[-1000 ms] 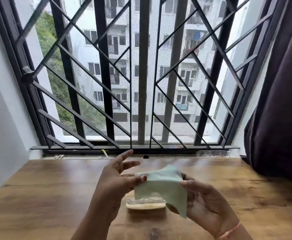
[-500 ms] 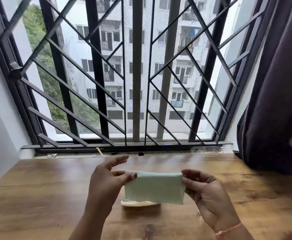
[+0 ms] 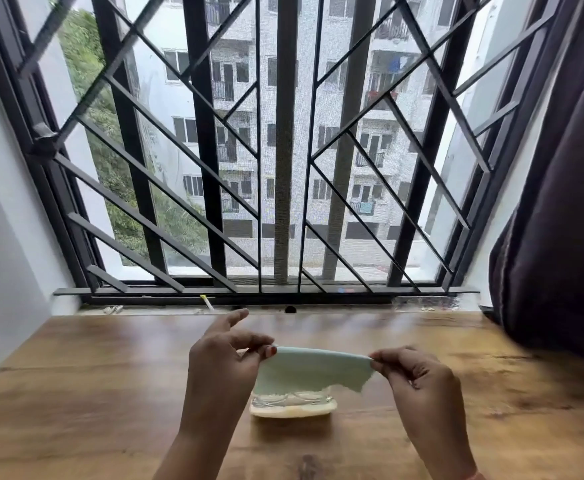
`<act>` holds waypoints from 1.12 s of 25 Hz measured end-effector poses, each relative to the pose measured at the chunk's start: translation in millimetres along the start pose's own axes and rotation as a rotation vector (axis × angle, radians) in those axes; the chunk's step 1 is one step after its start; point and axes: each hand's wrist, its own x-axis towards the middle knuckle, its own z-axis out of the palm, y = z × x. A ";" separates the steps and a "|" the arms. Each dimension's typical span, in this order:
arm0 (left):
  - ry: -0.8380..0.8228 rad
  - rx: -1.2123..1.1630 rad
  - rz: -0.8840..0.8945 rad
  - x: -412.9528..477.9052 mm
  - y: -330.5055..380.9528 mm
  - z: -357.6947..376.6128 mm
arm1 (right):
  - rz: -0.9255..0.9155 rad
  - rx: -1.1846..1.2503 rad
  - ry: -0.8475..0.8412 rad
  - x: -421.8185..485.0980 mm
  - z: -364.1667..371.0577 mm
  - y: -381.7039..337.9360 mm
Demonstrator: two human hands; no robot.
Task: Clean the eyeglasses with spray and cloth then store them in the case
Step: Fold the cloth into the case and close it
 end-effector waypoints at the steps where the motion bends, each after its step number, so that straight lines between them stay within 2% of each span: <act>1: 0.008 0.029 0.013 0.8 -1.0 0.4 | -0.048 -0.046 0.018 -0.4 -1.1 -1.9; 5: -0.002 0.123 0.077 2.7 -4.3 2.8 | -0.087 -0.081 0.012 -0.3 -3.6 -1.6; 9: -0.025 0.014 0.150 1.2 -4.2 1.3 | 0.109 0.305 -0.160 2.4 -15.3 -11.5; 11: -0.041 -0.088 0.152 0.0 -0.8 -1.2 | 0.158 0.447 -0.131 3.3 -22.9 -16.7; 14: -0.047 -0.195 0.072 -0.1 1.2 -0.2 | 0.175 0.508 -0.127 4.3 -24.2 -21.7; 17: -0.022 -0.185 -0.047 -2.4 4.8 5.6 | 0.213 0.476 -0.127 0.8 -16.5 -21.3; 19: -0.008 -0.168 -0.089 -7.0 11.0 9.4 | 0.156 0.382 -0.118 -5.3 -8.8 -24.1; 22: -0.061 -0.192 -0.104 -16.8 23.6 16.3 | 0.035 0.275 -0.131 -17.1 4.3 -34.9; 28: -0.198 -0.278 -0.083 -28.0 42.2 20.2 | -0.081 0.261 -0.162 -25.9 15.9 -49.7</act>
